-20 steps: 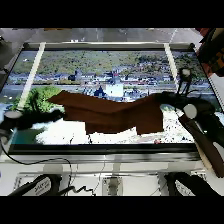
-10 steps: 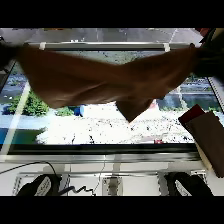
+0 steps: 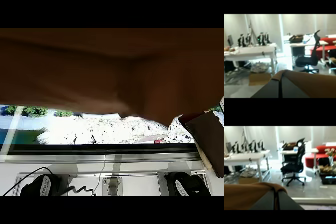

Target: Fold the clothes and pants, and hang the long-sleeved shirts on hangers.

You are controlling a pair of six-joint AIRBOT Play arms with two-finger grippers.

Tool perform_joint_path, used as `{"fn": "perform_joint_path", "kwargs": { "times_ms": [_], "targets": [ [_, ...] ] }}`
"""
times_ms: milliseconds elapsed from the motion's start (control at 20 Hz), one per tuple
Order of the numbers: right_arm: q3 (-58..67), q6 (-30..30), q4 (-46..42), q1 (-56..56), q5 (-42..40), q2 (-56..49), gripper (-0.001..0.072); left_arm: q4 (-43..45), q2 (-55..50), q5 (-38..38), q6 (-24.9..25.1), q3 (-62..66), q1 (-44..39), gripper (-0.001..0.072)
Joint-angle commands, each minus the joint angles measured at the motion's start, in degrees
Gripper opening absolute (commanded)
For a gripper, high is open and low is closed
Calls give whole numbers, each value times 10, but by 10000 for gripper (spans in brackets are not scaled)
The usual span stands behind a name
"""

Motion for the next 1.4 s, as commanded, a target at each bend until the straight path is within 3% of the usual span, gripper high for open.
{"fn": "perform_joint_path", "kwargs": {
  "times_ms": [0, 100, 250, 450, 550, 700, 800, 950, 1100, 1350],
  "targets": [
    [2, 0, 31, 0, 76, 5, 12, 107, 8, -75, -109, -1, 4, 17],
    [2, 5, 21, 0, 78, -39, 12, 103, -18, -123, -148, -23, 3, 17],
    [-1, 6, 17, 0, 128, -163, 12, 57, -96, -186, -155, -78, -18, 17],
    [-1, 5, -3, 0, 113, -387, 12, 54, -272, -178, -93, -112, -114, 17],
    [-1, 11, -2, 0, 74, -491, 12, 54, -378, -136, -84, -112, -159, 17],
    [-1, 13, 2, -13, 12, -585, 12, 53, -492, -11, -78, -111, -189, 17],
    [-1, 57, 21, -39, -28, -616, 12, 52, -528, 49, -78, -111, -198, 17],
    [-1, 86, 61, -92, -39, -636, 12, 51, -560, 55, -78, -111, -203, 17],
    [-1, 76, 96, -136, 42, -636, 12, 57, -579, -19, -78, -111, -202, 17],
    [-1, -89, 123, -163, 280, -635, 12, 85, -578, -156, -78, -111, -176, 17]
  ]
}}
